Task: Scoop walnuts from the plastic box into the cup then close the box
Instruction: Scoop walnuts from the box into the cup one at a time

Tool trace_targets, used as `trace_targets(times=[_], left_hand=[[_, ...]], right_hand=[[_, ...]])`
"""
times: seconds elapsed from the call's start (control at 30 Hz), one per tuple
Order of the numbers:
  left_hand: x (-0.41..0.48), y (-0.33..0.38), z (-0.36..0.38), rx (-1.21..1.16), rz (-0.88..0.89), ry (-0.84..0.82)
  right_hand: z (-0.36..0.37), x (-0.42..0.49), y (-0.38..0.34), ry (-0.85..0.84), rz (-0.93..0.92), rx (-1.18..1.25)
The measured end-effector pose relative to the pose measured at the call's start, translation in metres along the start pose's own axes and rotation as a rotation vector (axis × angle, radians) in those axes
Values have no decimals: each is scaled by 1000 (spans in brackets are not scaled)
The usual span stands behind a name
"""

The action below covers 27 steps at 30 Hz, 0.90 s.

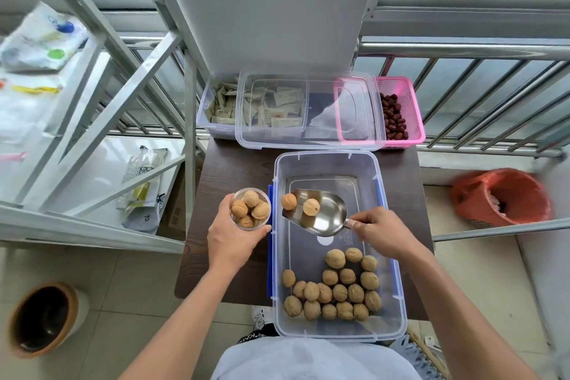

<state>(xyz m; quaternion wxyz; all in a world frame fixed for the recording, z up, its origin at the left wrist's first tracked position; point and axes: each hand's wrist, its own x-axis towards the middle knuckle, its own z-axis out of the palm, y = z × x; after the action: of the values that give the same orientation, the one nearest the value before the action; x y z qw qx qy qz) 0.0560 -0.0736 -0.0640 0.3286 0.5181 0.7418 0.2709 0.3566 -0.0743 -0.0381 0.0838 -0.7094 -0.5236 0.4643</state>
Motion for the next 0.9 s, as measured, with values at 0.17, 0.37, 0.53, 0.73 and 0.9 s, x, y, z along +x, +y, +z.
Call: trace_targets(times=[0.17,0.37,0.53,0.73,0.9], left_hand=[[0,2,0,10,8,-2],[-1,2,1,6,-11,-12],[-4,11,-2,-29,-12,-37],[-6,6,-3,-28,4,-25],[-8,2,-1,-6,4,-13]], right_hand=[[-28,-12,-20,-28,-2,-39],[-48,-23,-69,-92,-78,-135],[-43,-26,-105,-149,-117,-305],[-41,-29,-126,-173,-93,-401],[-47,-33,-127,-126,-85,-440]])
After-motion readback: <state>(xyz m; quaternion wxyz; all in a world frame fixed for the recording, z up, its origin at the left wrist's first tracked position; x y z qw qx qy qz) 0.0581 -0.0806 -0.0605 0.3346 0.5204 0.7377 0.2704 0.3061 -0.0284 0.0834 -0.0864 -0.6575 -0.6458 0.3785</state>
